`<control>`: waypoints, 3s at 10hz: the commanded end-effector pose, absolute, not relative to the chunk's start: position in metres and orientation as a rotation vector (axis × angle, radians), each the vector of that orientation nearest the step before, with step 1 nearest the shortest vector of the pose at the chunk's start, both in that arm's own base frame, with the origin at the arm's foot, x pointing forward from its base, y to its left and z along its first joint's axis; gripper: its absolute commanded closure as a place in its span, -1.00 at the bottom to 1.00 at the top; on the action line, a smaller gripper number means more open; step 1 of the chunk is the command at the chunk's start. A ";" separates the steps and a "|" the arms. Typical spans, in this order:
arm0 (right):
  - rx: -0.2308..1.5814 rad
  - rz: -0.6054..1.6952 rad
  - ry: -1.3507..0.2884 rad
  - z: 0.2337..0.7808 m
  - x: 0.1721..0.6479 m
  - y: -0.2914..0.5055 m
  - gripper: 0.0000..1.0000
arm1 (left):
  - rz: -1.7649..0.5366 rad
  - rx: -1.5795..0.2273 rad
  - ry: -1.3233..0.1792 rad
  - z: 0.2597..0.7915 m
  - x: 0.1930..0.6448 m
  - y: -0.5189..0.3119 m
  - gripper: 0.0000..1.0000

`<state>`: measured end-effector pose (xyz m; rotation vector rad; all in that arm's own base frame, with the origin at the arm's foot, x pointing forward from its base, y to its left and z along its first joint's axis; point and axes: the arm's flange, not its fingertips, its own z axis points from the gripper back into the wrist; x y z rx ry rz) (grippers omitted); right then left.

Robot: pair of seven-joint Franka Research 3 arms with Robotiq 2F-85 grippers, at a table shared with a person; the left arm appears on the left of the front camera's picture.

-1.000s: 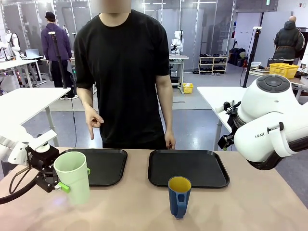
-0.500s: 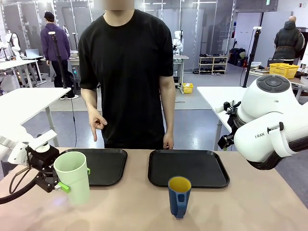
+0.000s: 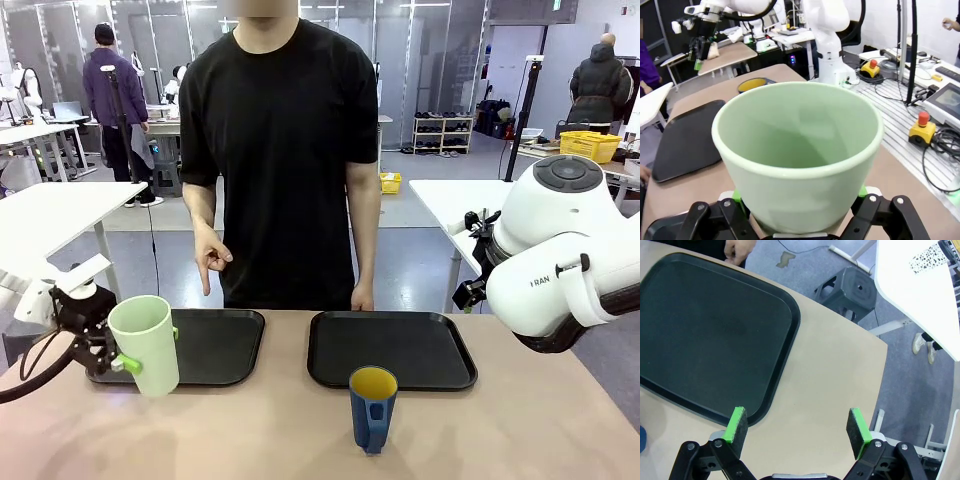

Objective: Sort and store the cups by type.
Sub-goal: Place the picked Reusable plastic cup into the Flat Tray indicated by the person.

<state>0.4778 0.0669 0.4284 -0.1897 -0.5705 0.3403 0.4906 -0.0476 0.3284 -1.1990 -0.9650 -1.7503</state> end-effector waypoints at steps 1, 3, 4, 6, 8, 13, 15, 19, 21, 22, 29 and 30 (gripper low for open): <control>-0.202 0.350 -0.571 0.427 0.479 0.067 -1.00 | -1.715 -1.280 -1.027 0.336 0.522 -0.039 -0.74; -0.202 0.350 -0.571 0.427 0.479 0.067 -1.00 | -1.678 -1.291 -1.081 0.347 0.553 -0.030 -0.74; -0.202 0.350 -0.571 0.427 0.479 0.067 -1.00 | -1.673 -1.288 -1.077 0.349 0.565 -0.028 -0.74; -0.202 0.350 -0.571 0.427 0.479 0.067 -1.00 | -1.606 -1.270 -1.065 0.344 0.585 -0.025 -0.74; -0.202 0.350 -0.571 0.427 0.479 0.067 -1.00 | -1.606 -1.290 -1.089 0.340 0.595 -0.025 -0.74; -0.202 0.350 -0.571 0.427 0.479 0.067 -1.00 | -1.633 -1.251 -1.060 0.339 0.580 -0.025 -0.74; -0.202 0.350 -0.571 0.427 0.479 0.067 -1.00 | -1.640 -1.260 -1.049 0.327 0.596 -0.026 -0.74; -0.202 0.350 -0.571 0.427 0.479 0.067 -1.00 | -1.645 -1.239 -1.061 0.309 0.628 -0.024 -0.74; -0.202 0.350 -0.571 0.427 0.479 0.067 -1.00 | -1.651 -1.231 -1.028 0.302 0.638 -0.021 -0.74; -0.202 0.350 -0.571 0.427 0.479 0.067 -1.00 | -1.650 -1.224 -1.026 0.299 0.644 -0.019 -0.74; -0.202 0.350 -0.571 0.427 0.479 0.067 -1.00 | -1.627 -1.272 -1.000 0.274 0.673 -0.016 -0.74; -0.202 0.350 -0.571 0.427 0.479 0.067 -1.00 | -1.627 -1.267 -1.001 0.271 0.674 -0.015 -0.74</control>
